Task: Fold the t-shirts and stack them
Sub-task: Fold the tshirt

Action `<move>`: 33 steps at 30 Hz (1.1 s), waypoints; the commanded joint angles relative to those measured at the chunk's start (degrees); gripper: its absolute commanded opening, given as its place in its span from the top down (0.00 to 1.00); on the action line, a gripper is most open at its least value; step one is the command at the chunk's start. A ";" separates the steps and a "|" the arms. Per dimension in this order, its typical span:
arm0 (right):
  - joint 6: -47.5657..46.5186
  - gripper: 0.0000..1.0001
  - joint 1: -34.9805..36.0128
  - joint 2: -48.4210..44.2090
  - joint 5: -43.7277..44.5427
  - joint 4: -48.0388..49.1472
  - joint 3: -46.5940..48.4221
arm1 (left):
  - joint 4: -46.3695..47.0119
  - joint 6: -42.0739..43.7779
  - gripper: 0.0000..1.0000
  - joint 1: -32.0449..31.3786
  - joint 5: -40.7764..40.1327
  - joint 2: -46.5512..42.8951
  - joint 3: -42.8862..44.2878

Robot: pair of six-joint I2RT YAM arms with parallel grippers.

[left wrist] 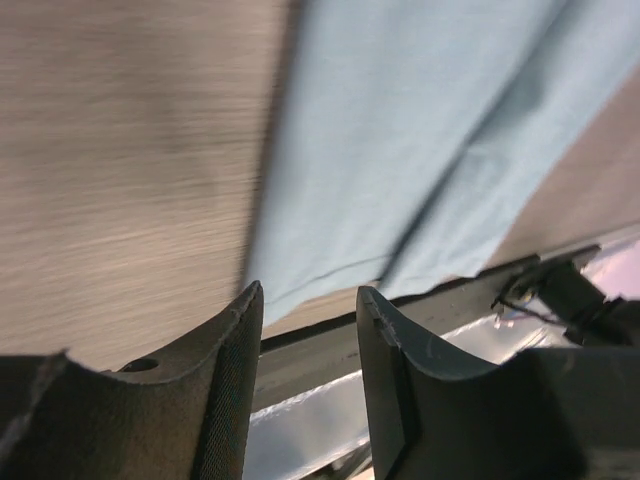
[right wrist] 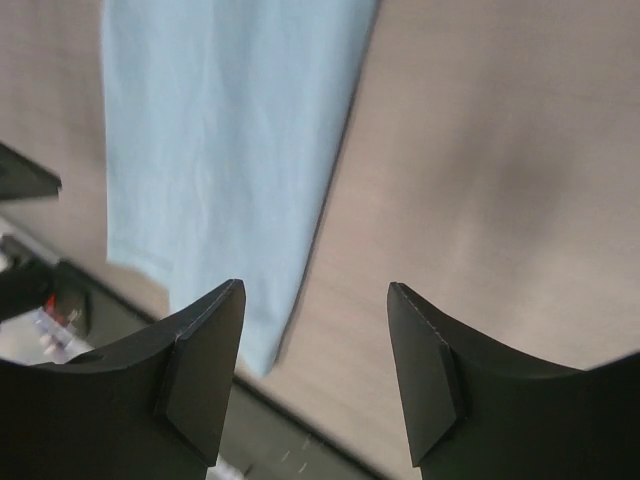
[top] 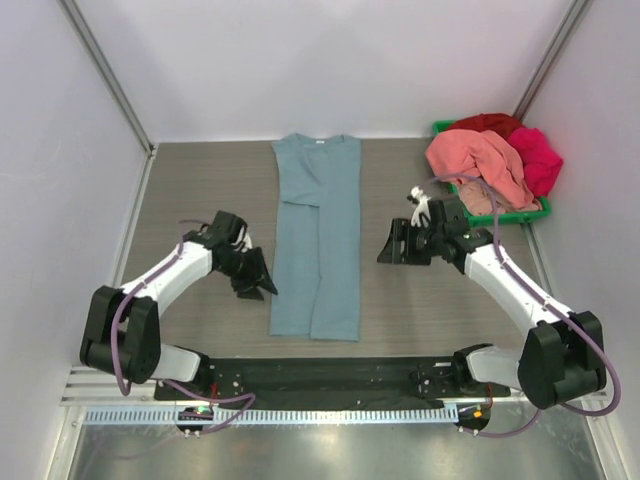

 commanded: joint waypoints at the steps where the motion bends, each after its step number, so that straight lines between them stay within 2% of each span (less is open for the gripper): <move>1: 11.05 0.36 0.46 -0.78 -10.18 -3.43 -6.28 | -3.18 -2.45 0.56 3.28 -1.88 -2.90 -4.67; 5: 15.44 0.36 1.34 0.36 -11.85 -4.66 -12.43 | -2.73 -2.19 0.49 3.56 -3.02 -4.75 -6.78; 8: 19.56 0.36 4.24 1.50 -12.65 -1.68 -15.59 | -2.38 -2.80 0.41 3.56 -3.46 -4.22 -8.98; 13: 26.17 0.35 9.33 4.84 -13.18 6.40 -18.24 | -0.89 -3.15 0.42 3.56 -3.20 -0.36 -9.60; 17: 29.77 0.36 13.20 7.74 -12.48 11.59 -19.47 | 2.09 -4.12 0.45 3.38 -1.44 2.72 -10.91; 27: 32.42 0.39 17.25 9.59 -10.54 13.44 -20.79 | 4.65 -4.47 0.59 1.18 0.32 4.22 -12.23; 33: 33.82 0.44 20.24 11.96 -10.54 14.15 -20.00 | 5.44 -4.74 0.62 0.13 0.76 4.57 -12.59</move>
